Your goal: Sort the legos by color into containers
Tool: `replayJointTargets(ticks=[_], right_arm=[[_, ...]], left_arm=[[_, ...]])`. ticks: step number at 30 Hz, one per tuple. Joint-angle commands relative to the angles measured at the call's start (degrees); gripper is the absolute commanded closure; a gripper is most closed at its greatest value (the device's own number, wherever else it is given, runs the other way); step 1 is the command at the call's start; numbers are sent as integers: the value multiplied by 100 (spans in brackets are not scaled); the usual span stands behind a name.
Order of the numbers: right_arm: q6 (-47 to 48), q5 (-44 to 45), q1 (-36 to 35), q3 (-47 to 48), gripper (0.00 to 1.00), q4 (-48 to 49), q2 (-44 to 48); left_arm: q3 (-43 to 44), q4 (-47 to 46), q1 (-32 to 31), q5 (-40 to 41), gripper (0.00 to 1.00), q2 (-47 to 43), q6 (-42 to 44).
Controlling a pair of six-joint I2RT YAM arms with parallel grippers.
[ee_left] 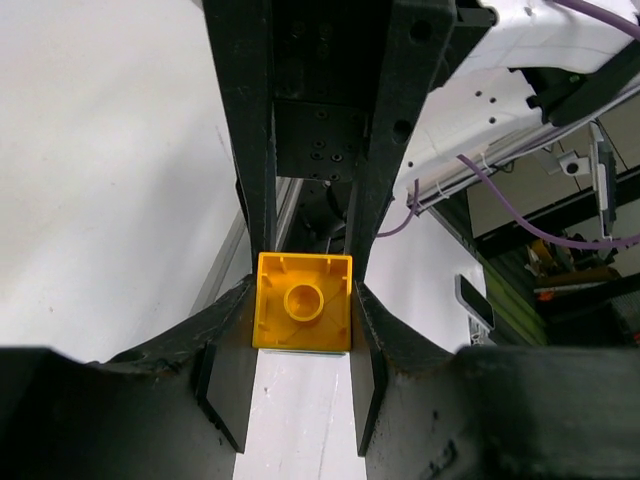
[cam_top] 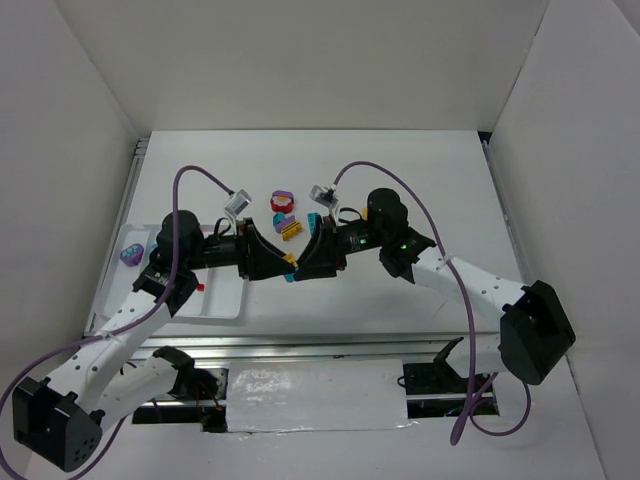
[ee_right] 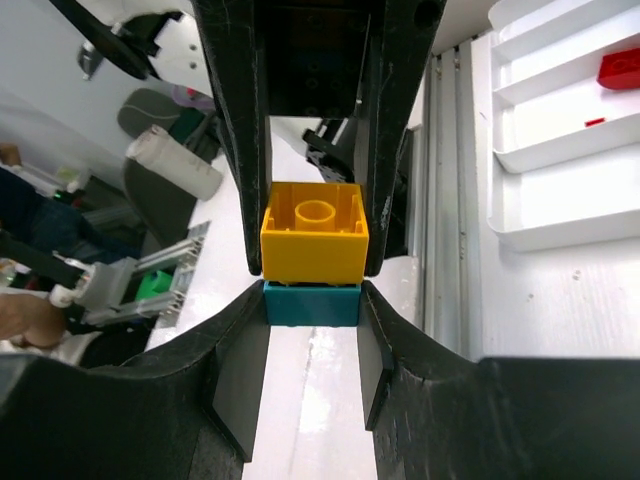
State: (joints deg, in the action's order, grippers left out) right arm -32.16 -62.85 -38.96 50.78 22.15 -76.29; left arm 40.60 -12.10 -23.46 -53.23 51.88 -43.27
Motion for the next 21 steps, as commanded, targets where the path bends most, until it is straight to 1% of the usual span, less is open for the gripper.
replayJointTargets(ticks=[1,2,4,6,8,9,10,11,12,13,14,15,16,17,20,21], right_arm=[[886,281,-41,19,100,-685,-105],[983,334,-42,-7,100,-782,-149],[1080,466,-42,-121,100,-879,-202],[1072,571,-15,-226,100,-836,-289],[1072,624,-7,-271,100,-827,-351],[1054,660,11,-332,100,-818,-360],[1054,843,3,-341,100,-844,-360],[1063,1010,20,-332,100,-914,-334],[1046,1186,20,-306,100,-1097,-334],[1019,1588,20,-271,100,-1221,-334],[984,1774,20,-245,100,-1335,-316],[871,1950,20,-210,100,-1502,-307],[809,2091,29,-201,100,-1564,-307],[773,2267,20,-201,100,-1608,-264],[685,2444,20,-271,100,-1705,-158],[711,2444,20,-262,100,-1723,-132]], left_arm=[[527,153,8,742,100,-99,221],[598,294,78,953,100,-47,257],[712,444,201,1008,100,24,222],[765,471,456,1017,100,138,82],[800,726,780,1104,100,278,12],[809,822,904,1287,100,331,2],[835,1406,1001,1594,100,436,11],[888,1882,1141,2067,100,516,124],[1028,2374,1160,2733,100,621,134],[1072,3223,1169,4288,100,874,82],[1064,3466,1186,4956,100,998,-84],[951,3599,1230,5363,100,1148,-164],[872,3670,1282,6037,100,1262,-260],[775,3627,1387,6148,100,1490,-366],[415,3295,1450,6027,100,1817,-446],[353,3232,1450,6009,94,1869,-472]])
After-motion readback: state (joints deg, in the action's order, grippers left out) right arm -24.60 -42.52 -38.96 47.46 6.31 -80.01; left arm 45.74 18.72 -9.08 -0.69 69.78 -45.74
